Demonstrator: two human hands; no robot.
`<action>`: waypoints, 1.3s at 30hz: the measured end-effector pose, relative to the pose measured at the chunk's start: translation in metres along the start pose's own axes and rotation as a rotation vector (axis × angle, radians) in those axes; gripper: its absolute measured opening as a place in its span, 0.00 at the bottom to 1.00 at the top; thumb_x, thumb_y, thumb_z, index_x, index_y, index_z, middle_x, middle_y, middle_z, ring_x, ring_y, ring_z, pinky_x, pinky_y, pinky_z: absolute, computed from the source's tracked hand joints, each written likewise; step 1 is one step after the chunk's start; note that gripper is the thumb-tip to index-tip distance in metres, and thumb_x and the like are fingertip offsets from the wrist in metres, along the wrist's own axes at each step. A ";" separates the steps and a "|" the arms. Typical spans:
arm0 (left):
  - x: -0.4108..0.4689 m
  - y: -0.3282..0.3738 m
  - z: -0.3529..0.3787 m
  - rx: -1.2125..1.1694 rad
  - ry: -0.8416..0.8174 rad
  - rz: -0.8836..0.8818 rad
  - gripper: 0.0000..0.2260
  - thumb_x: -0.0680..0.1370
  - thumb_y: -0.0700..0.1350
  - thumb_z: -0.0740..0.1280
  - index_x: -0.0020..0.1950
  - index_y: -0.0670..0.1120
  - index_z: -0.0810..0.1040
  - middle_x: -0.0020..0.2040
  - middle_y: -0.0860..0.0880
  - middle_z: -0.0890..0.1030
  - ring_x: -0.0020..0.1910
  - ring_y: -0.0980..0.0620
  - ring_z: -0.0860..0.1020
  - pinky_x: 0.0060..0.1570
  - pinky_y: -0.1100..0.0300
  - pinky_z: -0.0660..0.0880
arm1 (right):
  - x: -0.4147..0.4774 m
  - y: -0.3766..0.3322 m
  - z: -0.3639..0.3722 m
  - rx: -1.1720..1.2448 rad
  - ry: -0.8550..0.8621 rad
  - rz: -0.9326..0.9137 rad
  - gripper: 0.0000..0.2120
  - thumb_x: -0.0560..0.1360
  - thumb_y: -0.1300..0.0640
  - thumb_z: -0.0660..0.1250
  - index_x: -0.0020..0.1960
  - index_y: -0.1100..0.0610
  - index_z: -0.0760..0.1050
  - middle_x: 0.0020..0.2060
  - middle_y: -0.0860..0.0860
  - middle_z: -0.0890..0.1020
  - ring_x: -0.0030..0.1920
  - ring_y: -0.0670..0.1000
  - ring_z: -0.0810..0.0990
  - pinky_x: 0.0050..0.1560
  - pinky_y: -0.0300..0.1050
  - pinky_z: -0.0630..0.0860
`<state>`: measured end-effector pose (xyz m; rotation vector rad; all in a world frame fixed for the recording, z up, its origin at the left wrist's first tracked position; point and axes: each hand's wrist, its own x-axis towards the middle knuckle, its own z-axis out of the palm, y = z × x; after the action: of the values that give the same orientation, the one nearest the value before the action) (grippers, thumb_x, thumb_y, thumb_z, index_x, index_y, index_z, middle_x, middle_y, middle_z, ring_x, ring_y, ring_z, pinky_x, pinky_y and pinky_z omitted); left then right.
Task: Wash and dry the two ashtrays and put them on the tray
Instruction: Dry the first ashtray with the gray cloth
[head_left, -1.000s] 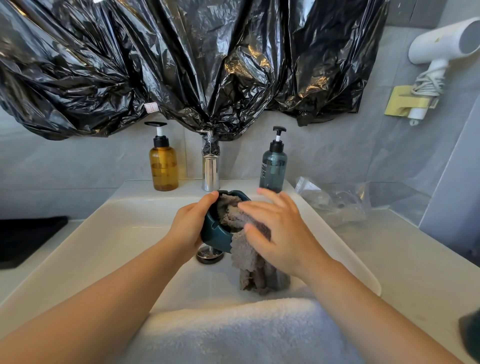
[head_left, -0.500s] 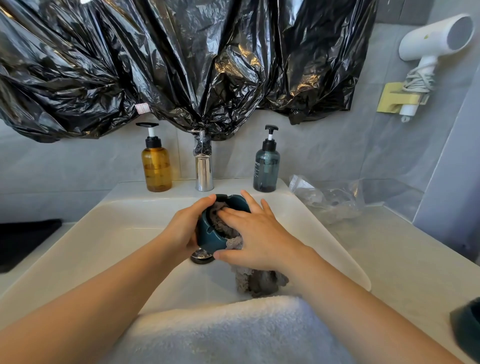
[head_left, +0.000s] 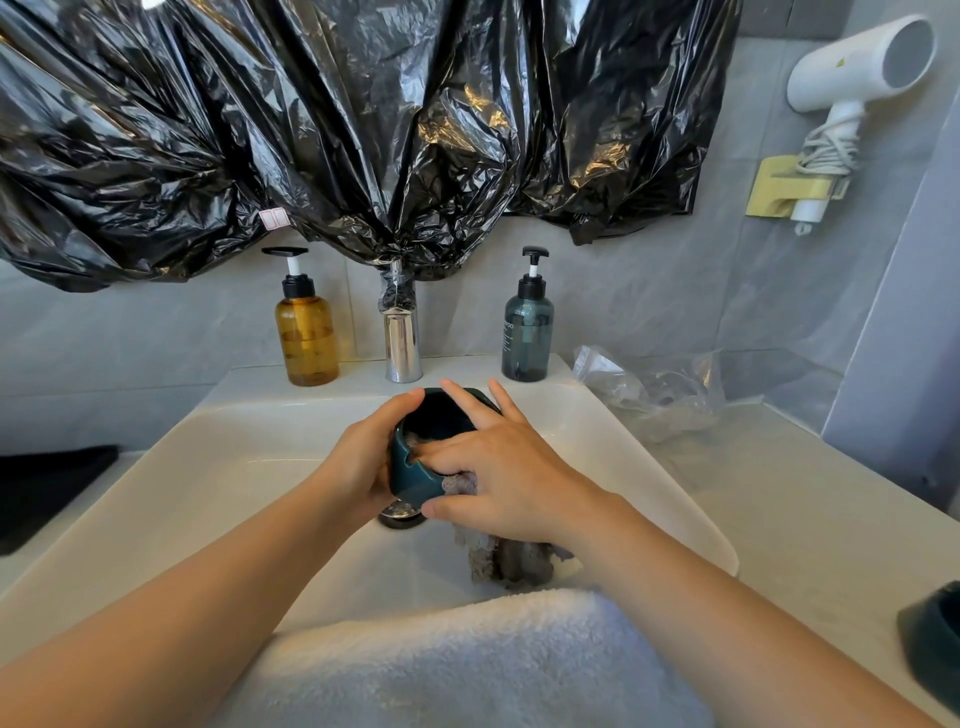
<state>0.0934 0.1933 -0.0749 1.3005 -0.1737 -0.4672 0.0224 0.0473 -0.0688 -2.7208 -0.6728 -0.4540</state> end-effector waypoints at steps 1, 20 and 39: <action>0.000 0.000 -0.001 -0.003 0.013 0.008 0.16 0.77 0.54 0.65 0.60 0.47 0.79 0.52 0.43 0.85 0.54 0.43 0.82 0.55 0.47 0.78 | 0.000 0.000 0.000 0.038 0.018 -0.004 0.06 0.74 0.46 0.68 0.47 0.45 0.81 0.65 0.44 0.78 0.78 0.44 0.42 0.75 0.54 0.32; -0.002 0.002 0.003 0.085 0.096 0.088 0.15 0.77 0.54 0.66 0.57 0.45 0.78 0.52 0.43 0.83 0.54 0.44 0.81 0.53 0.49 0.79 | -0.013 0.003 -0.006 -0.386 0.104 0.115 0.31 0.72 0.28 0.53 0.58 0.48 0.79 0.58 0.41 0.79 0.74 0.51 0.58 0.72 0.65 0.31; -0.004 0.002 0.006 0.163 0.147 0.100 0.11 0.77 0.53 0.67 0.52 0.47 0.77 0.51 0.44 0.82 0.52 0.45 0.79 0.48 0.52 0.80 | -0.006 -0.001 -0.002 -0.484 0.119 0.052 0.31 0.73 0.31 0.55 0.43 0.55 0.84 0.34 0.50 0.82 0.51 0.52 0.73 0.72 0.61 0.48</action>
<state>0.0880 0.1899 -0.0707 1.4729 -0.1553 -0.2754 0.0161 0.0448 -0.0689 -3.1131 -0.5100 -0.8550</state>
